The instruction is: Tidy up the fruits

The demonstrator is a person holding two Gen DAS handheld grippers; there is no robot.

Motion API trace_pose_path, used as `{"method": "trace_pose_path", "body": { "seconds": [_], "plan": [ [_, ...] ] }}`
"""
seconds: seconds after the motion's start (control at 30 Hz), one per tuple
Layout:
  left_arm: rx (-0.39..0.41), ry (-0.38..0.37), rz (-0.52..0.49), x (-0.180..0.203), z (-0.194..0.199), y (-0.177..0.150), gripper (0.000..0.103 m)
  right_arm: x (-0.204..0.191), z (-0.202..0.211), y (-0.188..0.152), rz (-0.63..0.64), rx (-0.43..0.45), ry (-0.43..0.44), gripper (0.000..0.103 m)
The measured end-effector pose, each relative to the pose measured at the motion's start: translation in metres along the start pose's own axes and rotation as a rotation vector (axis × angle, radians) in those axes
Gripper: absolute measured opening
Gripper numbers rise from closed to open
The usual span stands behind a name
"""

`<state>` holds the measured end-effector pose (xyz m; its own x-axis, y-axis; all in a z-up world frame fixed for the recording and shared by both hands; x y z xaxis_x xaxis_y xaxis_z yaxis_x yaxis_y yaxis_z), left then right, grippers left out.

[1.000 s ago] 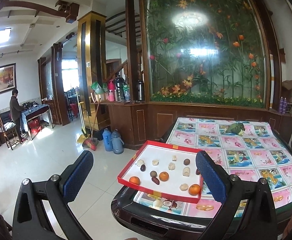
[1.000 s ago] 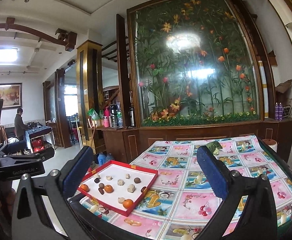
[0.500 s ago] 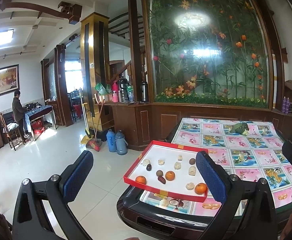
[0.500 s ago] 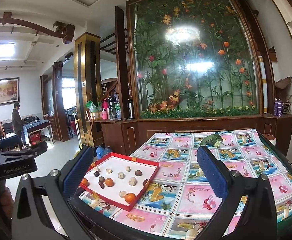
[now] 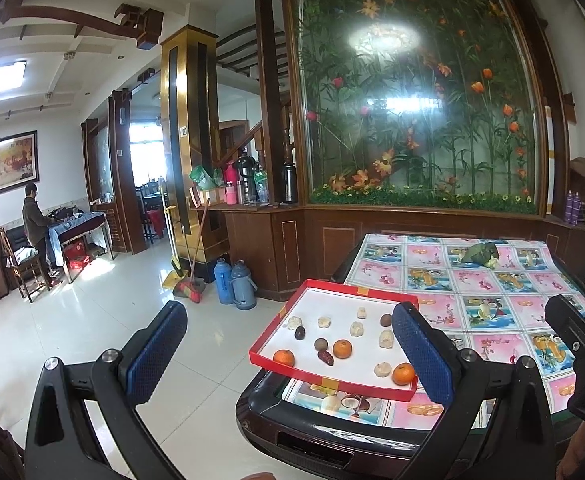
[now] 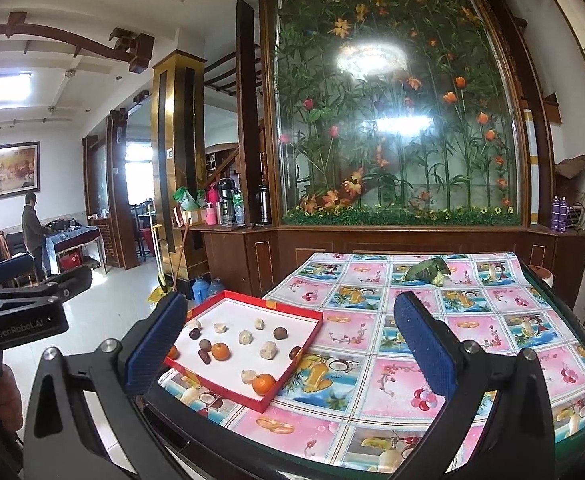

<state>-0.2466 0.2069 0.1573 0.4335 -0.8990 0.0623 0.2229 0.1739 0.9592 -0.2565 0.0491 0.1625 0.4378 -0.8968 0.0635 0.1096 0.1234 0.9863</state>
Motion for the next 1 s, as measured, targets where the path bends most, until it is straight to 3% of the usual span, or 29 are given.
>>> {"method": "trace_pose_path", "body": {
  "seconds": [0.67, 1.0],
  "plan": [
    [0.004, 0.015, 0.017, -0.015, 0.002, 0.0, 0.103, 0.001, -0.006, -0.006, -0.012, -0.045, -0.04, 0.103],
    [-0.005, -0.016, -0.017, -0.008, 0.002, -0.006, 0.103, -0.005, -0.009, -0.009, -0.001, -0.056, -0.035, 0.103]
  ]
}}
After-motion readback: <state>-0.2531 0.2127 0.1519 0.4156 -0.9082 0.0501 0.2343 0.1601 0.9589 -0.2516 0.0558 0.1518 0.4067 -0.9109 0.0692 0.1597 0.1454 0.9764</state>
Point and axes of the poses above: each gripper's, at about its wrist camera, not at the fingertips, and z roughly against the way its jaws point, x to its right, y to its top, the point moved 9 cm from there along -z, roughly the way its jaws point, and after that the axes turned 8 degrees about z, right-handed, at the moved point
